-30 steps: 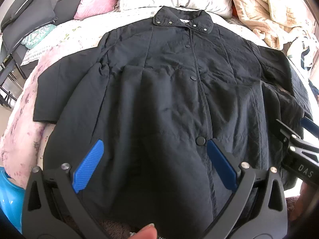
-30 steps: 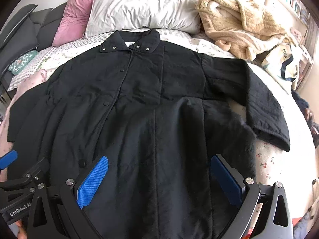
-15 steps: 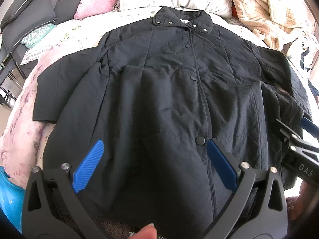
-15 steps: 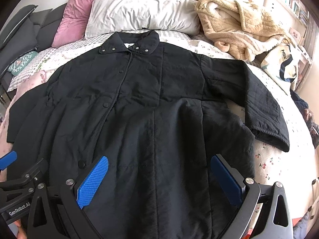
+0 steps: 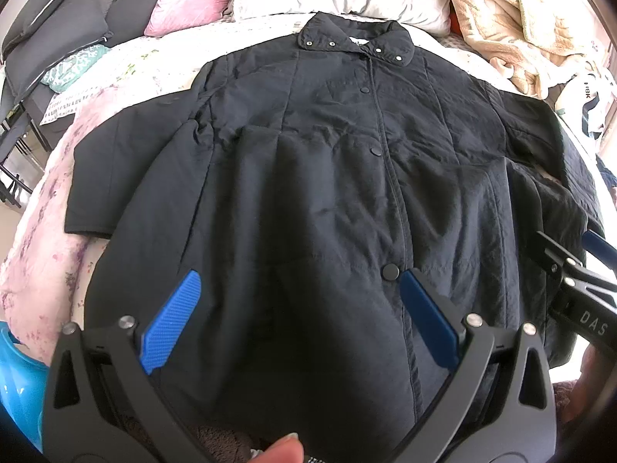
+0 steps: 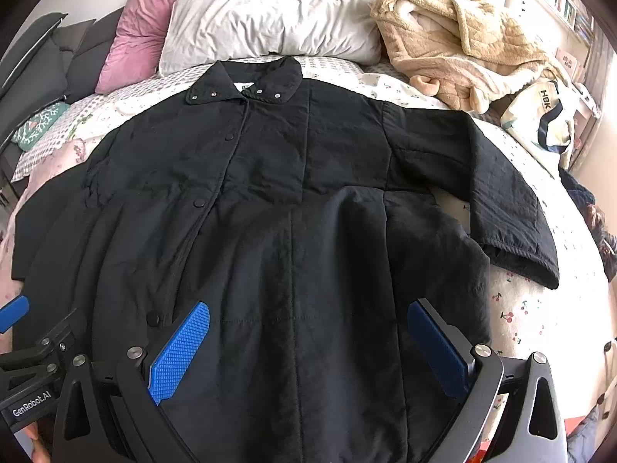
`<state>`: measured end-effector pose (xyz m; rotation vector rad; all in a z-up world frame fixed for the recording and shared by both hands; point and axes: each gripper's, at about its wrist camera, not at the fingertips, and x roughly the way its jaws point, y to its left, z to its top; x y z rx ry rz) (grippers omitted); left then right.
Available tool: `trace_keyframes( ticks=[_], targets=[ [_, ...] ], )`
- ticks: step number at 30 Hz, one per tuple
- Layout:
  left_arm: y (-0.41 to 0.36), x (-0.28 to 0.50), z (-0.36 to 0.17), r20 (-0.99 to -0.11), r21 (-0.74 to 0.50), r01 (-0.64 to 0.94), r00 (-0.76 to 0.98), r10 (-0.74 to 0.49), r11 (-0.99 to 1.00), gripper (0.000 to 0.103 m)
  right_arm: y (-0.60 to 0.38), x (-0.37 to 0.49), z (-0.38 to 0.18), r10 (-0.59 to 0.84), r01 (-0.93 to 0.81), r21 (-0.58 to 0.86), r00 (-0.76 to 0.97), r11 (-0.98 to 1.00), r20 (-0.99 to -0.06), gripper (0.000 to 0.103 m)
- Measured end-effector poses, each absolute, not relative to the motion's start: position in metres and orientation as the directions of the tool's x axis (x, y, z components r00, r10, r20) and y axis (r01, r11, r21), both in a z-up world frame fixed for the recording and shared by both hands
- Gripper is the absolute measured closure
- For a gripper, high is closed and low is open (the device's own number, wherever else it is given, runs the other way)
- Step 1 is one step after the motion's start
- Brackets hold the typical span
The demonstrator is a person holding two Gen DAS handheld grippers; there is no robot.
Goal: Fold large clothes
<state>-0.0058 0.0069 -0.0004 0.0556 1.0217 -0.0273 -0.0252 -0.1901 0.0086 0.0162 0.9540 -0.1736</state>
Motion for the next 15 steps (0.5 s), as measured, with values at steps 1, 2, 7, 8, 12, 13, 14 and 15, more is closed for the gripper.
trace_keyframes(
  ticks=[1, 2, 7, 8, 12, 13, 14, 15],
  targets=[
    [0.0070, -0.0059, -0.0005, -0.853, 0.033, 0.050, 0.522, 0.002, 0.998, 0.000, -0.1906, -0.0250, 0.0088, -0.139, 0.155, -0.061, 0.566, 0.986, -0.813, 0.000],
    [0.0067, -0.0059, -0.0005, -0.853, 0.033, 0.048, 0.522, 0.003, 0.998, 0.000, -0.1909, -0.0253, 0.0087, -0.140, 0.156, -0.061, 0.565, 0.986, -0.813, 0.000],
    [0.0077, -0.0061, -0.0008, -0.853, 0.032, 0.046, 0.522, 0.003, 0.998, 0.000, -0.1924, -0.0255, 0.0086, -0.140, 0.156, -0.061, 0.566, 0.986, -0.813, 0.000],
    [0.0073, -0.0063, -0.0006, -0.853, 0.032, 0.046, 0.523, 0.003, 0.998, 0.001, -0.1924, -0.0254, 0.0087, -0.140, 0.156, -0.061, 0.565, 0.986, -0.813, 0.000],
    [0.0073, -0.0060, -0.0003, -0.852, 0.033, 0.049, 0.523, 0.003, 0.998, 0.000, -0.1927, -0.0258, 0.0086, -0.145, 0.157, -0.066, 0.565, 0.985, -0.812, 0.000],
    [0.0073, -0.0060, -0.0004, -0.852, 0.034, 0.049, 0.523, 0.004, 0.998, 0.000, -0.1927, -0.0259, 0.0090, -0.146, 0.158, -0.067, 0.566, 0.985, -0.812, 0.000],
    [0.0079, -0.0061, -0.0005, -0.852, 0.035, 0.049, 0.523, 0.004, 0.998, 0.000, -0.1936, -0.0264, 0.0090, -0.147, 0.158, -0.068, 0.566, 0.985, -0.811, 0.000],
    [0.0080, -0.0066, -0.0006, -0.852, 0.033, 0.048, 0.523, 0.003, 0.998, 0.000, -0.1939, -0.0266, 0.0092, -0.148, 0.159, -0.069, 0.566, 0.985, -0.811, 0.000]
  ],
)
